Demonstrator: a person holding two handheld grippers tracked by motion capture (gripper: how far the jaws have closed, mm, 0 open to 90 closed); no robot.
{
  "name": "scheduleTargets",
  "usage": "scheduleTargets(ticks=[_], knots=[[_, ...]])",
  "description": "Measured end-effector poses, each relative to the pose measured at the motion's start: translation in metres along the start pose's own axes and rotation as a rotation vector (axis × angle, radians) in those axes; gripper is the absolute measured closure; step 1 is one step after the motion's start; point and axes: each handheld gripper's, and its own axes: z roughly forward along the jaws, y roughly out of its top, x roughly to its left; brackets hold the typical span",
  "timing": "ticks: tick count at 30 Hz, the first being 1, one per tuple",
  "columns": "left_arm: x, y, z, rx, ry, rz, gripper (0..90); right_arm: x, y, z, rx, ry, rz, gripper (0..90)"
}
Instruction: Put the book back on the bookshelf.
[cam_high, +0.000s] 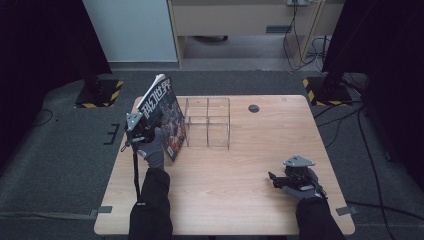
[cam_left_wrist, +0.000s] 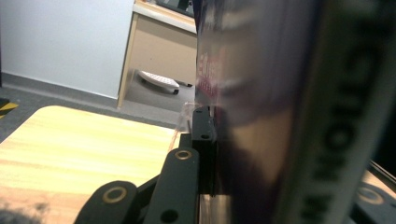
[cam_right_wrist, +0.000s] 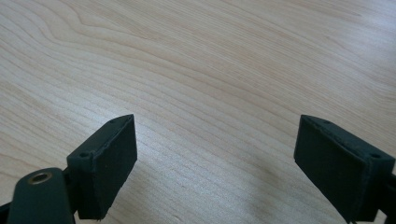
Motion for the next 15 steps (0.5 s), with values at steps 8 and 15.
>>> scheduleTargets(ticks=[8,15], knots=[[-0.001,-0.002,-0.003,-0.003,0.004,0.030,79.0,0.002,0.001,0.001,-0.001,0.004,-0.009,13.4],[-0.003,0.006,-0.014,-0.020,0.012,0.067,61.9,0.002,0.002,0.000,-0.006,0.002,-0.006,13.4]])
